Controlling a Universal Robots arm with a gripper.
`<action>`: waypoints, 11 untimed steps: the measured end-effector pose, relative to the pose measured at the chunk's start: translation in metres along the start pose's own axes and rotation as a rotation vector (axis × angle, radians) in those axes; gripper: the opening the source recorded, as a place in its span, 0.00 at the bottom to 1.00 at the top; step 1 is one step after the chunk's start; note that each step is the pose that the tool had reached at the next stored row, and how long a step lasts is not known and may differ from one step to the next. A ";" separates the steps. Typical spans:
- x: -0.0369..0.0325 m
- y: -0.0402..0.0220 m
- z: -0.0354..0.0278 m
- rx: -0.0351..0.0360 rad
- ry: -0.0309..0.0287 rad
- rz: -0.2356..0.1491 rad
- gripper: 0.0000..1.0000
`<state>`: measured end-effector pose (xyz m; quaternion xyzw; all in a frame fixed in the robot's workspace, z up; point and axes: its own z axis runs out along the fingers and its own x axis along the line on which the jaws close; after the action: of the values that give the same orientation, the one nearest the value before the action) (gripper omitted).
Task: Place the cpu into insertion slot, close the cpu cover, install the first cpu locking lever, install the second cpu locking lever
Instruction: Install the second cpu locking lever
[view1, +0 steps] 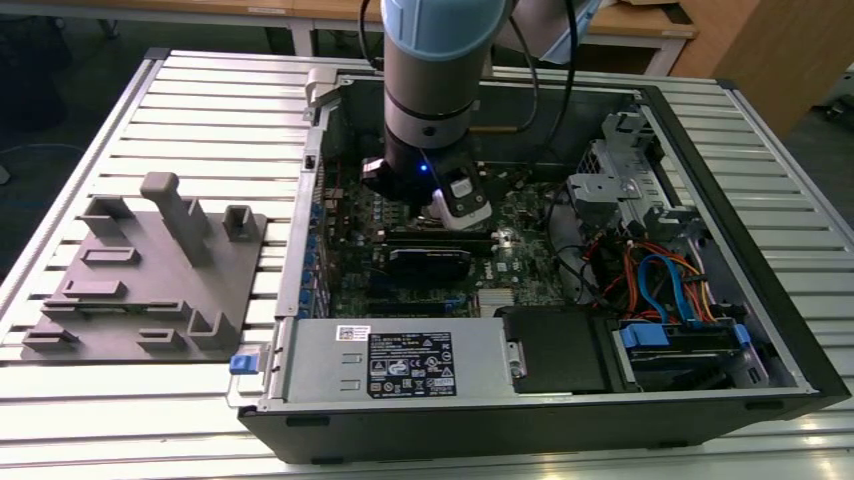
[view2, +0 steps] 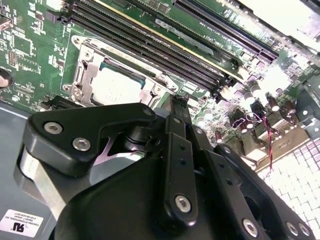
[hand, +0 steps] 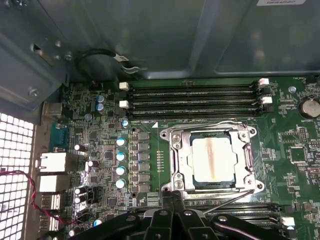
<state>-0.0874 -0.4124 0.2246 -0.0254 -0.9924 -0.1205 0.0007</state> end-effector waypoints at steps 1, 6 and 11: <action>0.0000 0.0002 0.0004 -0.0006 0.0000 0.000 0.11; 0.0000 0.0001 0.0037 -0.0016 0.0001 0.000 0.11; 0.0000 -0.0003 0.0066 -0.0020 0.0001 0.000 0.11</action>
<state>-0.0874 -0.4111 0.2182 -0.0254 -0.9923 -0.1215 0.0007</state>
